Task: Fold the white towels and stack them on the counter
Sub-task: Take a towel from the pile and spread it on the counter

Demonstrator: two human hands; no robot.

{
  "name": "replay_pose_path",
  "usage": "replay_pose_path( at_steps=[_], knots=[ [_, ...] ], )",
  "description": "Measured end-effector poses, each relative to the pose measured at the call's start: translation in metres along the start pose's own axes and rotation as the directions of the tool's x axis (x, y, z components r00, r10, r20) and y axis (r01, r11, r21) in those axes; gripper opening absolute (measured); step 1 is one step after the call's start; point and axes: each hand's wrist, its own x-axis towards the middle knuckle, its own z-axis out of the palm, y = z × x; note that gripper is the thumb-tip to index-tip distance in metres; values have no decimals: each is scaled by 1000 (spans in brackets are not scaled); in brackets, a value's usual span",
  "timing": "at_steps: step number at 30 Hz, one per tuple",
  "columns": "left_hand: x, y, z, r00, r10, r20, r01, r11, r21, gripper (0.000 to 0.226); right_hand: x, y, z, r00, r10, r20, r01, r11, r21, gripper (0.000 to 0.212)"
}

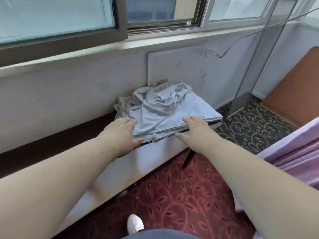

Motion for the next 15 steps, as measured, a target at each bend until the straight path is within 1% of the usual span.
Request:
replay_pose_path(
  at_steps=[4,6,10,15],
  knots=[
    [76,-10,8,1000,19,17,-19,1000,-25,83,65,9,3,998,55,18,-55,998,-3,80],
    [106,-14,8,999,27,43,-25,999,-46,84,91,12,6,996,87,31,-88,995,38,80],
    [148,-19,16,994,28,109,-22,998,-59,84,130,17,14,992,104,65,-109,992,70,80],
    [188,-23,30,986,-5,166,16,998,-61,81,182,23,20,985,117,124,-130,986,105,78]
  ],
)
